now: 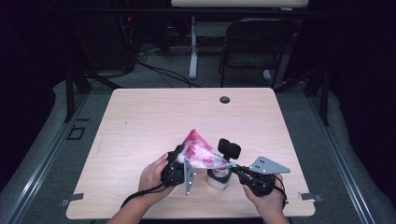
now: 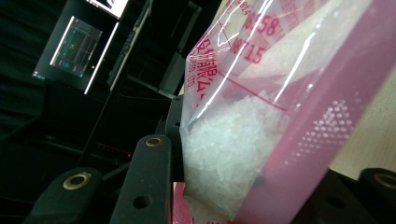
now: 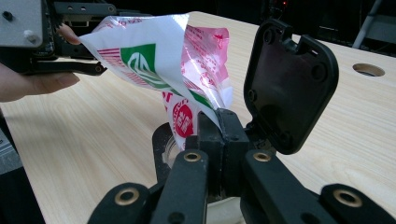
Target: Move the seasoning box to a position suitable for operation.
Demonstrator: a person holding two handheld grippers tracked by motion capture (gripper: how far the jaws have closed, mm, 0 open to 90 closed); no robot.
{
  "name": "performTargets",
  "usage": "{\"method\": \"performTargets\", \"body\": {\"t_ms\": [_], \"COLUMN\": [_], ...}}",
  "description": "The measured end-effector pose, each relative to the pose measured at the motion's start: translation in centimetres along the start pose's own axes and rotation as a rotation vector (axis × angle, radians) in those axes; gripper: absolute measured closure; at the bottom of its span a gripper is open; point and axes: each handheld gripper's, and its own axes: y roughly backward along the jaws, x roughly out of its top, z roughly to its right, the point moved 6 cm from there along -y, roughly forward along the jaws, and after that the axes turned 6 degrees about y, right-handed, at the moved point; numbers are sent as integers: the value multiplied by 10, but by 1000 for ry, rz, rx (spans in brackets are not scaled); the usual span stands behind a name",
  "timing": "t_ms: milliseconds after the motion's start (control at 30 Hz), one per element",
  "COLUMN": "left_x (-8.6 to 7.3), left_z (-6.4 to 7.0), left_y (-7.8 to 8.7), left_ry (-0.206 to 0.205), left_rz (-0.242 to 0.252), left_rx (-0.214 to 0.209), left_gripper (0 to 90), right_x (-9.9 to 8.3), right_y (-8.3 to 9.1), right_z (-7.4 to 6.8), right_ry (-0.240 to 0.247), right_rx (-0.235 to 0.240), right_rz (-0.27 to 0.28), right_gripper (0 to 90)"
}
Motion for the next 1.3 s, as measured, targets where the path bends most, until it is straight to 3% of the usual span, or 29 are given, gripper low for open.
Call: {"method": "performTargets", "body": {"t_ms": [733, 1300], "left_x": [-11, -21], "left_z": [6, 13], "left_y": [-2, -4], "left_ry": [52, 169], "left_rz": [-36, -70], "left_rx": [-62, -158], "left_gripper": [701, 706], "right_x": [4, 10], "right_y": [-1, 0], "right_z": [-4, -8], "right_ry": [16, 37], "right_rx": [6, 9], "right_rz": [17, 36], "right_gripper": [893, 890]}}
